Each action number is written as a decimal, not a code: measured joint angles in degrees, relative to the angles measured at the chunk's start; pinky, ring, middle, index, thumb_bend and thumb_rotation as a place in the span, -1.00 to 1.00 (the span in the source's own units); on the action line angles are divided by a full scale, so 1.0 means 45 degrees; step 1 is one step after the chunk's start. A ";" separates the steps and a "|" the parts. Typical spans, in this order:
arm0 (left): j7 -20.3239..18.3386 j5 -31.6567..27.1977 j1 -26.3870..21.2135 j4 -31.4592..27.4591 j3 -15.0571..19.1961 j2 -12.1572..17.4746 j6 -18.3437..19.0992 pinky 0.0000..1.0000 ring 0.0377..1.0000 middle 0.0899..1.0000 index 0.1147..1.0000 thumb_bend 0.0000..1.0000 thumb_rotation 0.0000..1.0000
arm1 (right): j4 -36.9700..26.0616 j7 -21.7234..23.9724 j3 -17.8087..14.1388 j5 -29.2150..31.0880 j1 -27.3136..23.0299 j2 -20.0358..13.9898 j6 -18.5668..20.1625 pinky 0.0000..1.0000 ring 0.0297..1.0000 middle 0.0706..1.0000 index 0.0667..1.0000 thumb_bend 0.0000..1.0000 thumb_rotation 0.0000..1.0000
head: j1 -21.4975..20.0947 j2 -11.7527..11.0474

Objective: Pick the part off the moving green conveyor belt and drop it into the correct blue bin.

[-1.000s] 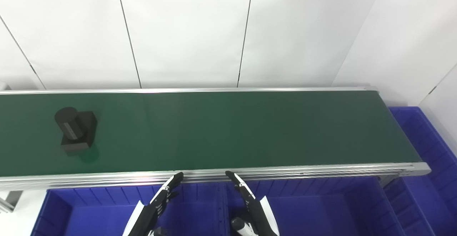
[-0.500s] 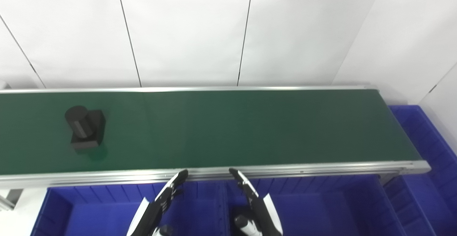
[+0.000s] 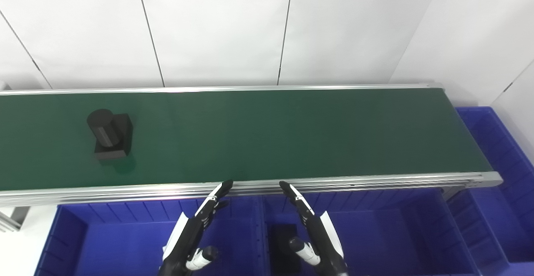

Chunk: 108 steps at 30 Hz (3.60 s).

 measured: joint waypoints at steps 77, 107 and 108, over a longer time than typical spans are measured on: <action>0.4165 0.0408 -0.0890 0.2679 -0.3463 0.0364 -0.0031 0.61 0.78 0.82 0.74 1.00 0.90 | 0.2111 -0.1082 0.1185 0.1631 -0.0380 -0.1641 -0.0001 0.99 0.92 0.88 0.87 0.97 0.92 | 0.3399 -0.3633; 0.4186 0.0142 -0.1371 0.3234 -0.3563 0.0325 -0.0031 0.65 0.81 0.83 0.77 1.00 0.91 | -0.3380 -0.0471 0.0188 0.1613 -0.0531 -0.2518 -0.0102 0.85 0.85 0.86 0.92 1.00 0.75 | 0.2832 -0.3711; 0.4186 0.0133 -0.1389 0.3266 -0.3566 0.0314 -0.0031 0.65 0.81 0.83 0.77 1.00 0.91 | -0.3369 -0.0342 0.0065 0.1692 -0.0702 -0.2510 -0.0102 0.85 0.85 0.86 0.92 1.00 0.76 | 0.2813 -0.3711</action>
